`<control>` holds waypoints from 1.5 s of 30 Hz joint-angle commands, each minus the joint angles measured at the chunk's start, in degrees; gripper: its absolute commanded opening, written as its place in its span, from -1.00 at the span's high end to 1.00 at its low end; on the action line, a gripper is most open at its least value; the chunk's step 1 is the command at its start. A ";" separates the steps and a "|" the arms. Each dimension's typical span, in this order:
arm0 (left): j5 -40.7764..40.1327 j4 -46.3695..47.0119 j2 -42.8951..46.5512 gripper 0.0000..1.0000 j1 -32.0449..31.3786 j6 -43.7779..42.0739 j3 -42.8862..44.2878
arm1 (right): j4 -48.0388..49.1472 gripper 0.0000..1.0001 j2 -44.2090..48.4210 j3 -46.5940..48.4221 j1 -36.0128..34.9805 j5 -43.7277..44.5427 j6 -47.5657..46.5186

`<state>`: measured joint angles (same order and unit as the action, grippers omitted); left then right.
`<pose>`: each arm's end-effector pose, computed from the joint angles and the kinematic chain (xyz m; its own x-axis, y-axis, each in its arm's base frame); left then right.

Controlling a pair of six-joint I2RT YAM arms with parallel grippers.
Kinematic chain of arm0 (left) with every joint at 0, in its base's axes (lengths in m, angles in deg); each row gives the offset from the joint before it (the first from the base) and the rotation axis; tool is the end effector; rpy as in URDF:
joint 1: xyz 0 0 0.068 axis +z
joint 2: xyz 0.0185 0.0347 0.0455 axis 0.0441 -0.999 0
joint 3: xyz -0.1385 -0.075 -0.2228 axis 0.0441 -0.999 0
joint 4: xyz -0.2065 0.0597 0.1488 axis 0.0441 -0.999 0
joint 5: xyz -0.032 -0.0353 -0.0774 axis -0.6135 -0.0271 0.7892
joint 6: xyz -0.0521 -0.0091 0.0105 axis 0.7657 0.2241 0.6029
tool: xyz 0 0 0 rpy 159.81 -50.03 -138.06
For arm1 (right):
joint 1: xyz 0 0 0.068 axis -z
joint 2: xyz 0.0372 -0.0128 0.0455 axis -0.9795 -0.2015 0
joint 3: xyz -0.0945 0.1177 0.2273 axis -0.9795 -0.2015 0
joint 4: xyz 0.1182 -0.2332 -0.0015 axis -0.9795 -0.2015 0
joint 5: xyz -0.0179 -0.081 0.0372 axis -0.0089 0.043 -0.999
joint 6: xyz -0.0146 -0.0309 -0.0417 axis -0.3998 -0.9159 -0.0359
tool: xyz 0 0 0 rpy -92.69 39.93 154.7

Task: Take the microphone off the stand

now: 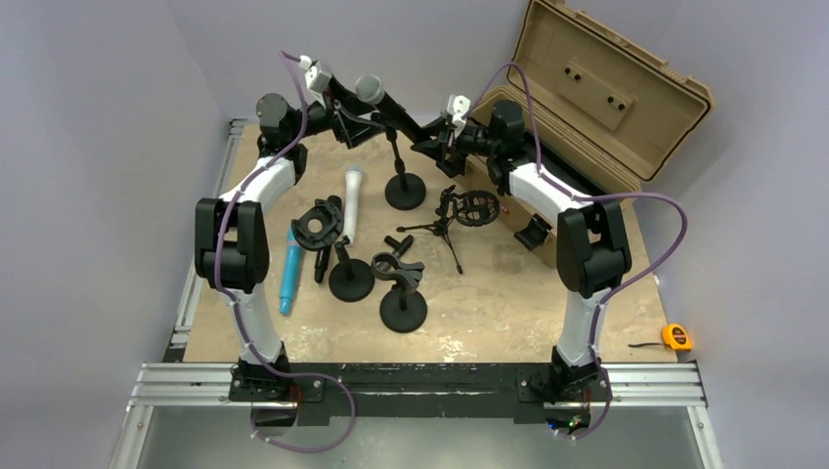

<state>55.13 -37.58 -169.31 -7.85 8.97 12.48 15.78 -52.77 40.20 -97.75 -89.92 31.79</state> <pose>0.4398 -0.0737 0.3373 -0.1510 -0.2107 -0.9658 0.9464 0.2513 -0.2028 0.4245 0.1801 0.3028 0.2889 -0.0753 -0.9544 -0.9175 0.2630 -0.2984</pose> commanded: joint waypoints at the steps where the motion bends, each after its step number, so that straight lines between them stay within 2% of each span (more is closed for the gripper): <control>1: 3.07 5.19 -0.53 -0.47 -0.63 1.45 2.22 | -3.92 1.00 -1.88 0.60 0.15 -0.87 -2.11; 9: 5.09 2.91 -1.62 -0.31 -1.00 0.65 3.72 | -3.78 1.00 -1.79 0.90 0.30 -1.04 -1.85; 12: 5.52 2.87 -1.63 -0.15 -1.18 0.61 3.83 | -3.65 1.00 -1.82 0.88 0.30 -1.00 -1.73; 17: 2.79 1.51 0.55 0.68 -1.27 -2.43 1.73 | -2.78 1.00 -1.79 0.62 0.30 -0.79 -1.03; 20: 0.98 -1.48 2.50 1.00 -1.27 -6.22 -0.32 | -0.68 1.00 -1.37 -0.13 0.30 0.86 0.55; 23: 0.19 -4.98 4.37 1.00 -1.35 -9.32 -2.07 | 4.75 1.00 0.01 -2.27 0.31 2.88 4.27; 28: -1.98 -11.72 7.46 1.00 -1.36 -15.41 -5.34 | 21.77 1.00 4.42 -9.26 0.30 4.60 14.96; 33: -3.32 -12.63 8.43 1.00 -1.36 -15.81 -6.81 | 33.19 1.00 8.57 -14.35 0.30 6.33 22.66; 39: -4.03 -16.35 8.89 1.00 -1.36 -17.76 -6.48 | 32.95 1.00 12.71 -16.55 0.31 9.71 21.38; 42: -5.20 -18.09 9.14 1.00 -1.40 -17.87 -6.08 | 31.55 1.00 15.23 -17.68 0.31 16.15 21.46; 43: -5.75 -19.01 9.31 0.97 -1.36 -17.80 -5.80 | 30.52 1.00 16.18 -18.12 0.31 18.72 21.50; 45: -7.28 -20.96 10.32 0.38 -1.36 -17.41 -5.45 | 28.38 1.00 18.19 -19.27 0.30 21.96 21.63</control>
<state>49.21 -52.81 -161.63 -9.19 -6.61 6.47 44.22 -38.74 22.69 -97.40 -77.26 52.55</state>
